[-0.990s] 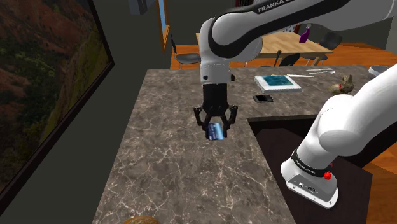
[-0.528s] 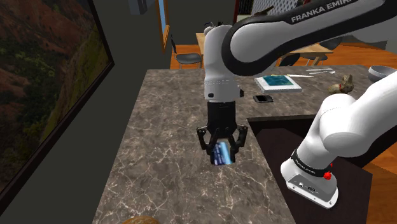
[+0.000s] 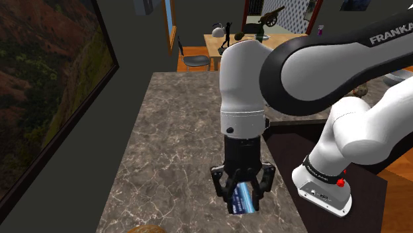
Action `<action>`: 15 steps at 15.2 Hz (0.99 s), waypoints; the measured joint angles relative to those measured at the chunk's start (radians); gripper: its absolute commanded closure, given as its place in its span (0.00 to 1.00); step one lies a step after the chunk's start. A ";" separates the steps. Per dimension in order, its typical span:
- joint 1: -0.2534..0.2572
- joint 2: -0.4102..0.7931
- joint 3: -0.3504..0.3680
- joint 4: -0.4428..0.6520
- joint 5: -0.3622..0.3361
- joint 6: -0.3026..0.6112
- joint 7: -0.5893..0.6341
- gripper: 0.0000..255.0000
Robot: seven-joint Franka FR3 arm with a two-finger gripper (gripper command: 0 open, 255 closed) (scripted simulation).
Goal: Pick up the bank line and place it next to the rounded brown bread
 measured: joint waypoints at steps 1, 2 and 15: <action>0.011 0.004 0.021 0.011 0.014 0.012 0.024 1.00; 0.026 0.000 0.045 0.011 0.034 0.028 0.046 1.00; 0.087 0.117 0.373 0.164 0.132 0.258 0.323 1.00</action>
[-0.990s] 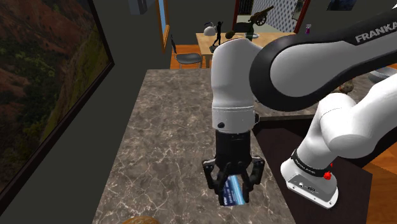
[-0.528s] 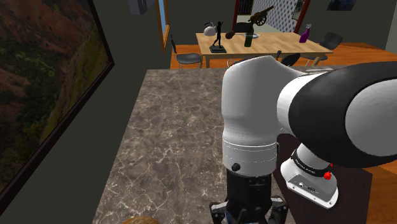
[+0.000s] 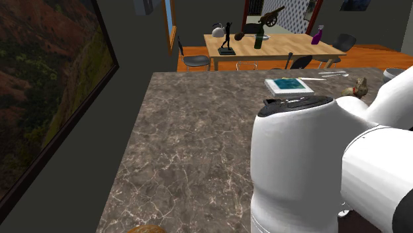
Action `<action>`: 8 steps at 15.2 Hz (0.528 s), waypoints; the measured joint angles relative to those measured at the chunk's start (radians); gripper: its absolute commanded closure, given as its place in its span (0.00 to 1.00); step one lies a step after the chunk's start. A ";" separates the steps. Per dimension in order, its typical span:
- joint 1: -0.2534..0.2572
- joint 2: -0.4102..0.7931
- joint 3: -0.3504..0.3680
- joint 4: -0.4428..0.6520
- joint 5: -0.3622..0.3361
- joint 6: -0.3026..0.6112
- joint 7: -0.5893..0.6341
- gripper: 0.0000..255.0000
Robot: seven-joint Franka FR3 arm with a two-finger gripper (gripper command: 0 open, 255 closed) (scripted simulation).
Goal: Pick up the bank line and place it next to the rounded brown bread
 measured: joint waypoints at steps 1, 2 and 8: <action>-0.001 0.013 0.032 0.021 -0.004 0.019 0.031 1.00; -0.022 0.056 0.087 0.050 -0.019 0.060 0.060 1.00; -0.066 0.161 0.224 0.065 -0.046 0.195 0.101 1.00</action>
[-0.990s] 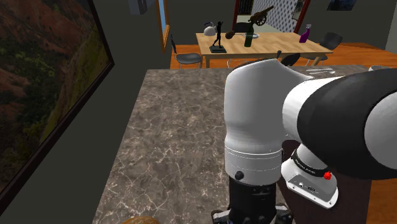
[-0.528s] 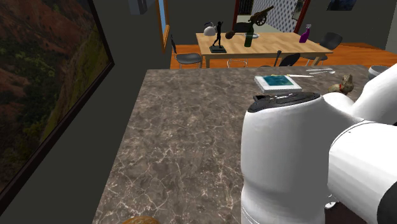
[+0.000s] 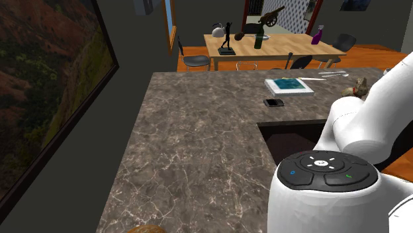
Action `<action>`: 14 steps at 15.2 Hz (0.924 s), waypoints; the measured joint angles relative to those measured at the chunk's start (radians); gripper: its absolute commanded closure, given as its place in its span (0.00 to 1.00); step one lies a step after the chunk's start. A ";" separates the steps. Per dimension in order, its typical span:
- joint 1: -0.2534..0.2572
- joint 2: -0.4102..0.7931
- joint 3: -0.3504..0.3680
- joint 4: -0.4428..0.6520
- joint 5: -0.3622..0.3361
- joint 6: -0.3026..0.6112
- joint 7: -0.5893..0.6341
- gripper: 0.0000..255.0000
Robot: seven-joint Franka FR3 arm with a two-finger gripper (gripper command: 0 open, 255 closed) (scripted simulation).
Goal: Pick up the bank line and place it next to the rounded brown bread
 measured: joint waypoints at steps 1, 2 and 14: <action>-0.006 0.013 0.011 -0.005 -0.003 0.016 -0.005 1.00; -0.016 0.034 0.026 -0.009 -0.009 0.037 -0.009 1.00; -0.032 0.365 0.122 -0.080 -0.240 0.361 0.062 1.00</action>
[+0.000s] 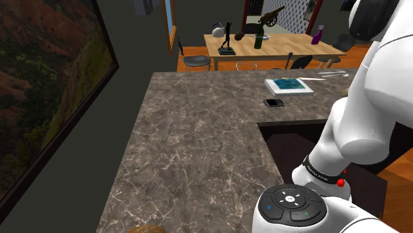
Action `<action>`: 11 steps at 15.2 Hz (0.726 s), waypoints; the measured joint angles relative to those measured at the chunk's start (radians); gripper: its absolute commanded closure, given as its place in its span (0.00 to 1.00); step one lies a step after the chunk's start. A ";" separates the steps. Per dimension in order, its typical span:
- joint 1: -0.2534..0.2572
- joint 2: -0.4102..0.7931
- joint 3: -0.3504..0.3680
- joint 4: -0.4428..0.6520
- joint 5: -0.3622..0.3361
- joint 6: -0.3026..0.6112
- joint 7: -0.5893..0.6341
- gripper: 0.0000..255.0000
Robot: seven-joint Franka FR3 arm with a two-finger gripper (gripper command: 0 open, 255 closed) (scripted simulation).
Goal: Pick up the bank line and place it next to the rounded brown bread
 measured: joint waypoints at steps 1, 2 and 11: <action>0.018 0.024 -0.014 -0.005 -0.021 0.023 0.009 1.00; 0.046 0.055 -0.038 -0.008 -0.052 0.051 0.024 1.00; 0.172 0.189 -0.160 -0.029 -0.146 0.179 0.041 1.00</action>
